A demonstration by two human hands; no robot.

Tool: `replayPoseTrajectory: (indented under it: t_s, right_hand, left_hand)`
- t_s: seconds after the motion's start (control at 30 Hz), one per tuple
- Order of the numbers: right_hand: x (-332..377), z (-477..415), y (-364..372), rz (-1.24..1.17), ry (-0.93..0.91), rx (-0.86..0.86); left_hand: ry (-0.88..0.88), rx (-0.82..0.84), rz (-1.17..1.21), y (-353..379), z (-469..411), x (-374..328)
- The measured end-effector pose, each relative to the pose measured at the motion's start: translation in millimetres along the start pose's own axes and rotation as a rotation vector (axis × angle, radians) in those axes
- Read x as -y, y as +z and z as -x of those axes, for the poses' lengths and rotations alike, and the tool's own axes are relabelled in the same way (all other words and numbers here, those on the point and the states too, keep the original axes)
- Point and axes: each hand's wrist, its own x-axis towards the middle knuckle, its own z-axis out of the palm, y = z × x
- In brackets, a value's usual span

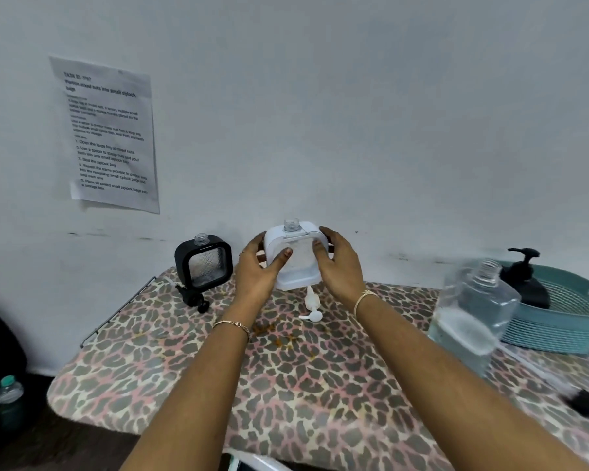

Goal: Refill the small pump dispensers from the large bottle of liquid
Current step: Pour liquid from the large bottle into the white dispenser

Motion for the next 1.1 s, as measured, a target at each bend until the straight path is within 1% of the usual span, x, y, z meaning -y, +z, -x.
replayPoseTrajectory:
  t_s: [0.13, 0.27, 0.37, 0.53, 0.67, 0.7, 0.73, 0.87, 0.97, 1.03, 1.1]
  right_hand:
    - [-8, 40, -36, 0.011, 0.016, -0.072]
    - [-24, 76, -67, 0.031, 0.048, -0.099]
    - [-38, 99, -81, 0.039, 0.072, -0.091]
    - [-54, 126, -91, 0.05, 0.104, -0.096]
    - [-57, 137, -95, 0.059, 0.152, -0.029]
    - [-58, 140, -96, 0.084, 0.147, -0.04]
    - [-59, 144, -97, 0.122, 0.134, -0.081]
    - [-62, 162, -104, 0.269, 0.062, -0.406]
    - [-72, 165, -114, 0.378, 0.033, -0.533]
    - [-77, 162, -121, 0.378, 0.04, -0.622]
    - [-79, 155, -128, 0.35, 0.094, -0.679]
  left_hand:
    - [0.02, 0.107, 0.017, 12, 39, -15]
    - [0.004, 0.243, 0.033, 33, 78, -15]
    - [0.009, 0.303, 0.023, 48, 105, -10]
    - [0.015, 0.337, -0.035, 64, 135, -2]
    - [0.015, 0.297, -0.075, 73, 143, 2]
    - [0.01, 0.289, -0.084, 75, 144, 3]
    - [0.007, 0.287, -0.085, 77, 144, 3]
    - [-0.032, 0.264, -0.055, 85, 145, 4]
    - [-0.06, 0.249, -0.05, 91, 145, 3]
    - [-0.077, 0.254, -0.041, 94, 144, 4]
    - [-0.094, 0.251, -0.038, 96, 142, 5]
